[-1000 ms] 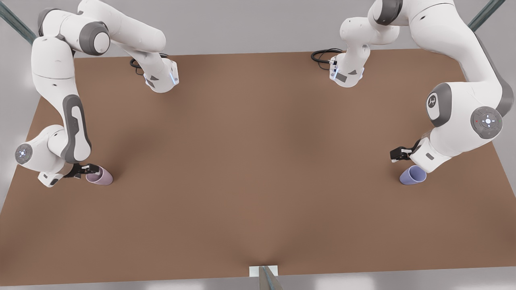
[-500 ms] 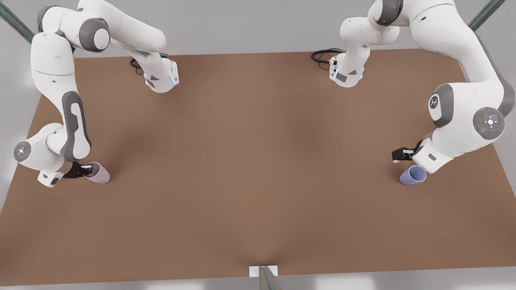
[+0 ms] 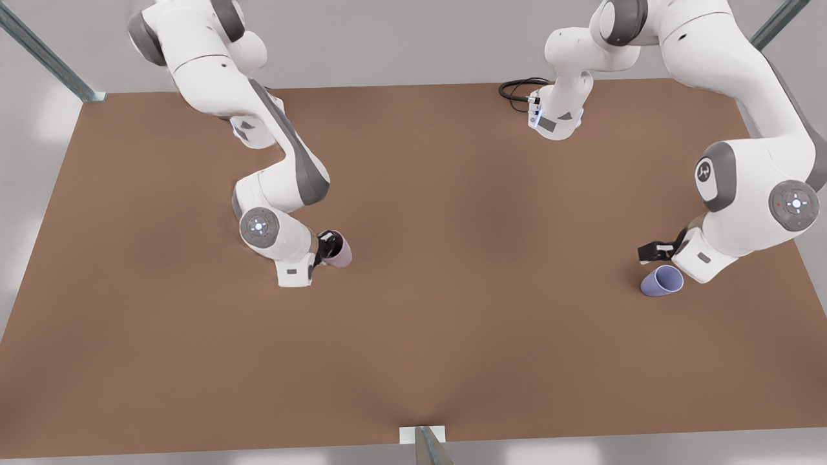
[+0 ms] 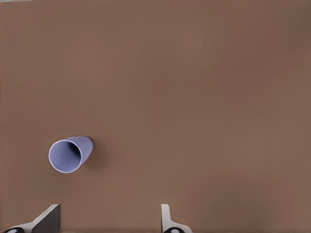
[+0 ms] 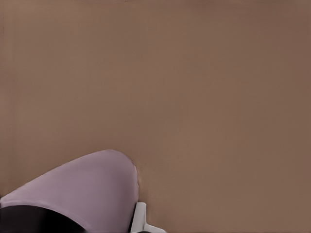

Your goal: Stack the cups, with the pink cup at the bottom and the purple cup at the top

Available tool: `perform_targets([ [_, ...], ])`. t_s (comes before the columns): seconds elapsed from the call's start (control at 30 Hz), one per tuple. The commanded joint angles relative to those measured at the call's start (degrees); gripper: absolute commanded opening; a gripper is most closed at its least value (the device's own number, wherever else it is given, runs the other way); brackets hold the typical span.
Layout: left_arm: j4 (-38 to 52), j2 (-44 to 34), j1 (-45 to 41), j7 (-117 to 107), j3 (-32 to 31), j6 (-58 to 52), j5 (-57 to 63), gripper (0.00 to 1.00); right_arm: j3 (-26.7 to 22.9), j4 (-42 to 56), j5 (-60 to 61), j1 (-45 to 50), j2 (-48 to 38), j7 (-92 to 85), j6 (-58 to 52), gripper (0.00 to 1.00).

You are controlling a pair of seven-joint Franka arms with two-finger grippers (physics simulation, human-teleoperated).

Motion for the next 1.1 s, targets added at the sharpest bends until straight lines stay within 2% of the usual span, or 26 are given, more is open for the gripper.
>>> perform_targets([
  [0.0,0.03,-0.01,-0.01,-0.04,0.12,0.42,0.06,1.0,-0.02,7.26,-0.02,7.31,6.23,59.49,-2.68,0.21],
  [0.1,0.03,0.17,-0.01,-0.04,0.12,0.86,0.06,1.0,-0.2,20.26,0.15,12.93,16.42,70.12,-2.51,0.21],
  [0.3,0.03,1.05,-0.01,-0.04,0.65,1.74,0.06,1.0,-0.46,34.07,0.15,19.79,29.97,80.76,0.83,0.21],
  [0.33,0.03,1.14,-0.01,-0.04,0.65,1.82,0.06,1.0,-0.55,34.61,0.06,19.88,30.85,80.85,2.06,0.21],
  [0.4,0.03,1.14,-0.01,-0.04,0.65,2.18,0.06,1.0,-4.33,35.4,0.24,22.7,32.17,80.59,3.21,0.21],
  [0.53,-0.41,1.84,2.1,-0.13,0.56,5.24,-0.56,1.0,-4.94,35.48,0.94,23.05,32.78,80.68,3.82,0.21],
  [0.63,-1.02,5.53,6.31,0.05,0.47,10.26,-1.08,1.0,-6.26,36.27,1.2,21.82,32.52,80.68,3.65,0.21],
  [0.67,-5.32,5.36,7.02,0.22,0.47,15.17,-1.96,1.0,-6.35,37.06,1.47,21.73,32.69,80.59,3.73,0.21],
  [0.83,-8.67,9.92,9.22,0.31,0.47,21.95,-2.14,1.0,-6.17,37.15,1.56,21.73,33.92,80.59,4.87,0.21],
  [0.93,-14.64,9.66,9.75,0.84,0.47,28.1,-2.14,1.0,-5.82,37.15,1.56,21.64,34.63,80.59,5.75,0.21],
  [1.0,-21.85,8.52,9.66,0.84,0.47,37.07,-2.14,1.0,-5.56,37.24,1.56,21.2,34.89,80.59,6.37,0.21],
  [1.03,-21.86,8.7,9.75,0.84,0.56,37.95,-2.14,1.0,-5.56,37.24,2.78,20.85,34.89,80.59,6.11,0.44],
  [1.07,-21.94,8.87,9.75,0.84,0.47,38.3,-2.14,1.0,-5.56,37.24,3.31,20.76,34.8,80.68,6.19,0.73],
])
